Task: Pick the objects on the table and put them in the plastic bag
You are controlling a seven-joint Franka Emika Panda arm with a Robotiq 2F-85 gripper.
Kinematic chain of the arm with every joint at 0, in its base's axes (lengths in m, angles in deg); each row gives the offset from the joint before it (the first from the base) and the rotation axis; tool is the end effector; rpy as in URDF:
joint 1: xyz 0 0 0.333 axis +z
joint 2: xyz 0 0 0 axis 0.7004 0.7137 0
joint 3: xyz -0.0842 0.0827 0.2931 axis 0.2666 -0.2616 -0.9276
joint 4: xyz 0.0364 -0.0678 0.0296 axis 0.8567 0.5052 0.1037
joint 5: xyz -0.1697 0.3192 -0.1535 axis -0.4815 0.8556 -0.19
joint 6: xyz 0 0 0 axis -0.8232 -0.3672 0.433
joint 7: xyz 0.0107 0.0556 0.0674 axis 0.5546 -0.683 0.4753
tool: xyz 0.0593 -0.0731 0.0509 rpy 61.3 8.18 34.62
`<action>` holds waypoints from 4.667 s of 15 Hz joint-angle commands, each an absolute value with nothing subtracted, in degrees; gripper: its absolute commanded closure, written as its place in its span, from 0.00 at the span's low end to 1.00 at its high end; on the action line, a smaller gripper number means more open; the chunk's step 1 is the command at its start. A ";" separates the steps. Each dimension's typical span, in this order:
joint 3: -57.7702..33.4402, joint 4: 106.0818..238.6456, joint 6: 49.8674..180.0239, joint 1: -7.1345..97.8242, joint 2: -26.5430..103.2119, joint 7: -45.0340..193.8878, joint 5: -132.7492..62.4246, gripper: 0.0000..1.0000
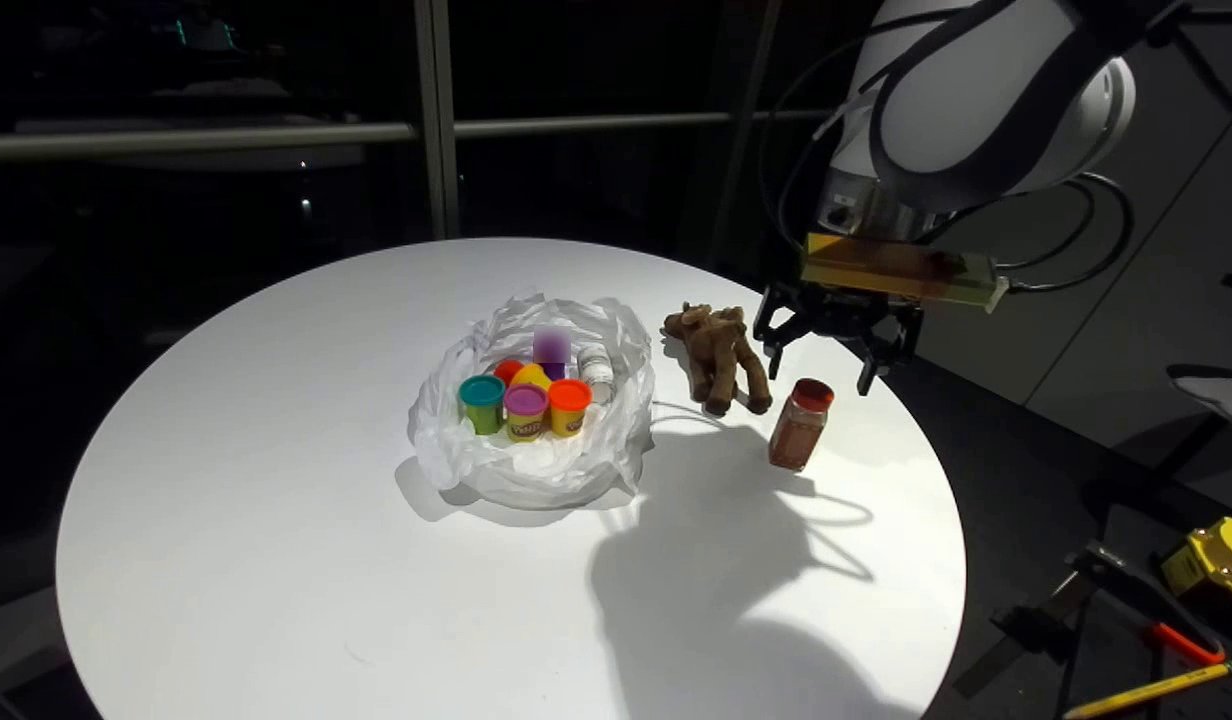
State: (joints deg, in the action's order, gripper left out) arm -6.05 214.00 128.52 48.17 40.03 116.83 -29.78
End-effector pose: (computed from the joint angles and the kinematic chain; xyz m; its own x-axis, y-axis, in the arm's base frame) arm 0.5057 -0.0603 0.1960 0.5714 -0.8205 -0.0189 -0.8178 -0.5712 0.0706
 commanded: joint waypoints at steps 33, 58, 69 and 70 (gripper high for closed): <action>-15.16 189.71 127.12 59.19 49.27 120.93 -48.16 0.76; -8.87 178.17 119.53 63.88 57.37 117.18 -46.58 0.00; -5.51 179.95 120.60 47.51 59.23 104.22 -45.26 0.00; -5.65 180.10 120.45 46.32 59.84 101.85 -44.90 0.00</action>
